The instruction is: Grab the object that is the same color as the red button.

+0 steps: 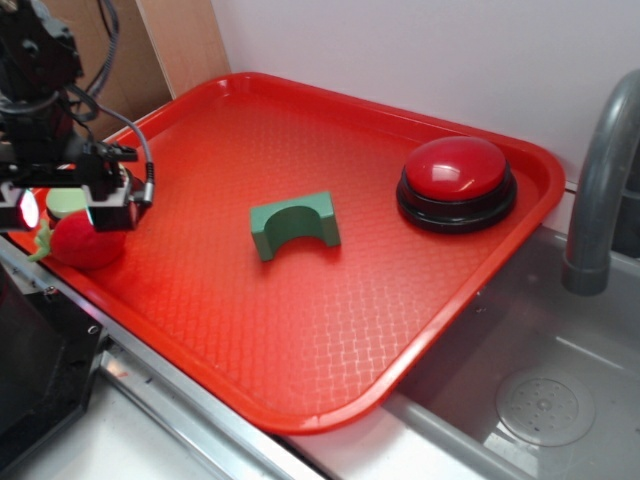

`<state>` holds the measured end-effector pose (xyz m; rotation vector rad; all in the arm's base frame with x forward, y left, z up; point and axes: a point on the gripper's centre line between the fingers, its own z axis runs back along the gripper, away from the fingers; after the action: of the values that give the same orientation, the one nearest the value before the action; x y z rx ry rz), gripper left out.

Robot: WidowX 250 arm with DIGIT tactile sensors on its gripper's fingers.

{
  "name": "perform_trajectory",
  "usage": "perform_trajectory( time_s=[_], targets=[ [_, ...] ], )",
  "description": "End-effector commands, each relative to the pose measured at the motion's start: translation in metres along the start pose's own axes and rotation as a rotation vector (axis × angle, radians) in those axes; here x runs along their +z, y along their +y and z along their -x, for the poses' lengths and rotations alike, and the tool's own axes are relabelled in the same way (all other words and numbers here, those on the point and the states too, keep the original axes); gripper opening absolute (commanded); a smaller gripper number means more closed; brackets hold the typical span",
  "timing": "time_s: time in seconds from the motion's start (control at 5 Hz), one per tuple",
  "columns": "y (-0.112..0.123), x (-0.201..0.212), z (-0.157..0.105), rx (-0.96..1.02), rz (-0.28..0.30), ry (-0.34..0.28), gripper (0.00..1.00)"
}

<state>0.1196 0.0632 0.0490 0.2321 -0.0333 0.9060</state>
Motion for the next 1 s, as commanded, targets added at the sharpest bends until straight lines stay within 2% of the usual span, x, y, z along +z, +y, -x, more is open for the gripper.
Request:
perform_trajectory(
  time_s=[0.0,0.2,0.4,0.8],
  targets=[
    [0.001,-0.015,-0.008,0.066,0.072,0.001,1.00],
    [0.007,-0.018,-0.009,0.162,0.096,0.002,0.34],
    [0.009,-0.020,-0.008,0.198,0.104,0.026,0.00],
    [0.007,-0.026,-0.011,0.196,0.094,0.046,0.00]
  ],
)
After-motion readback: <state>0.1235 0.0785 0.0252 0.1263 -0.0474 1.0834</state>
